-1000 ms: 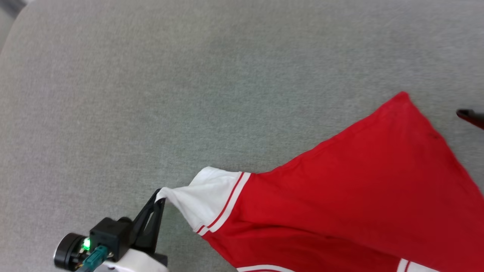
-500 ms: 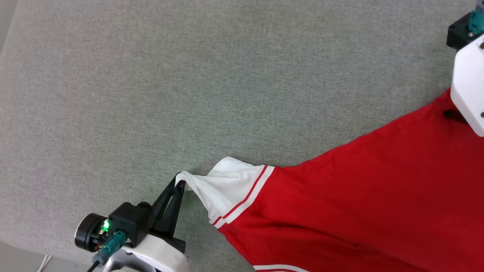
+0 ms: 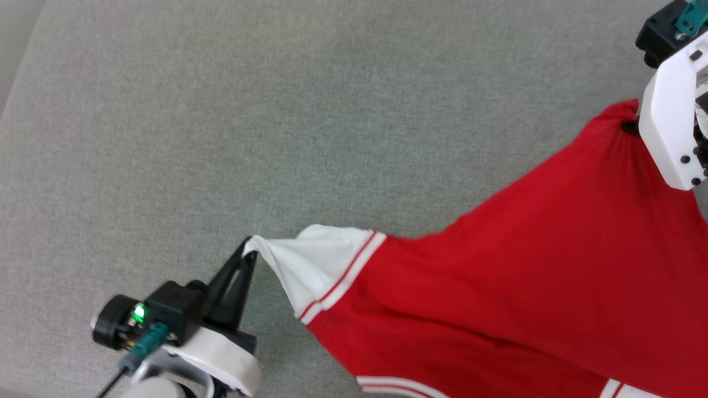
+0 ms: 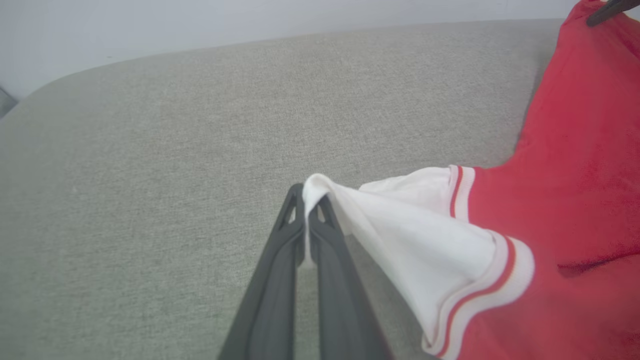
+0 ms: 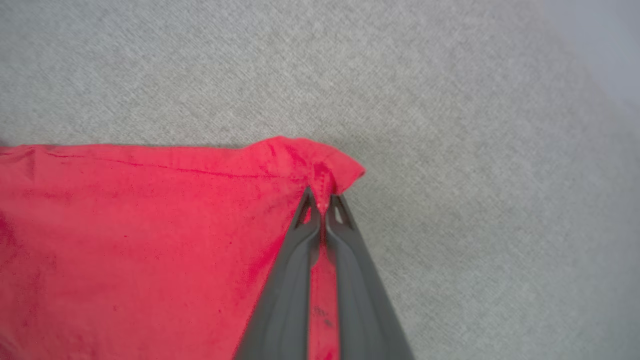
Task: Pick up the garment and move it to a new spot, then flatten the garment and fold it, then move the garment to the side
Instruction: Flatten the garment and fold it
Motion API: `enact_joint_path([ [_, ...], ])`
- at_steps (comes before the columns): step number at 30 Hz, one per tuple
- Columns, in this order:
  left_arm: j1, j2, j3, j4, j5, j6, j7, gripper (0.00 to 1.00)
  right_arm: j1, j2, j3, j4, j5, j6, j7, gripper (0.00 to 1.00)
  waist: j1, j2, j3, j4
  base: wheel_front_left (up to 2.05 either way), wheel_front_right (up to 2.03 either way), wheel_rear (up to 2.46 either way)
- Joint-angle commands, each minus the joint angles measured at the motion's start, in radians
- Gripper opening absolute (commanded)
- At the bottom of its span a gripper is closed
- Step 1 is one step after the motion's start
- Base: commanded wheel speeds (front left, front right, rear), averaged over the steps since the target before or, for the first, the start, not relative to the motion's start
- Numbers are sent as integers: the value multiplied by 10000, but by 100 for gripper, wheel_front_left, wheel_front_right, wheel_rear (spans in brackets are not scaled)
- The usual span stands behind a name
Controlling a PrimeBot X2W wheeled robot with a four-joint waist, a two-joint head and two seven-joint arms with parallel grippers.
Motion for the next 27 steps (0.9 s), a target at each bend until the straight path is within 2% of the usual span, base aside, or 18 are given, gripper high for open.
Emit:
enact_joint_path([
  [1,-200,224,117,-47,29,-41,19,0,-92,-113,90,-123,84,-5,-306,0,-1,-1,-478,-251,0,0,0],
  [9,-1285,1274,609,-557,361,-244,631,0,-400,-554,336,-840,378,-5,-2288,0,-1,-1,-1390,-825,0,0,0],
  [14,-2605,1574,854,-874,611,-653,1227,0,-764,-449,66,-807,330,-5,-3556,0,-1,-1,-1638,-1127,0,0,0],
  [19,-4090,1252,1132,-711,421,-1280,1561,0,-1130,-292,-145,-623,-61,-5,-4587,0,-1,-1,-1629,-1354,0,0,0],
  [27,-6724,685,1526,647,331,-2330,1839,0,-1913,274,-892,145,-1046,-5,-5670,0,-1,-1,-1207,-1606,0,0,0],
])
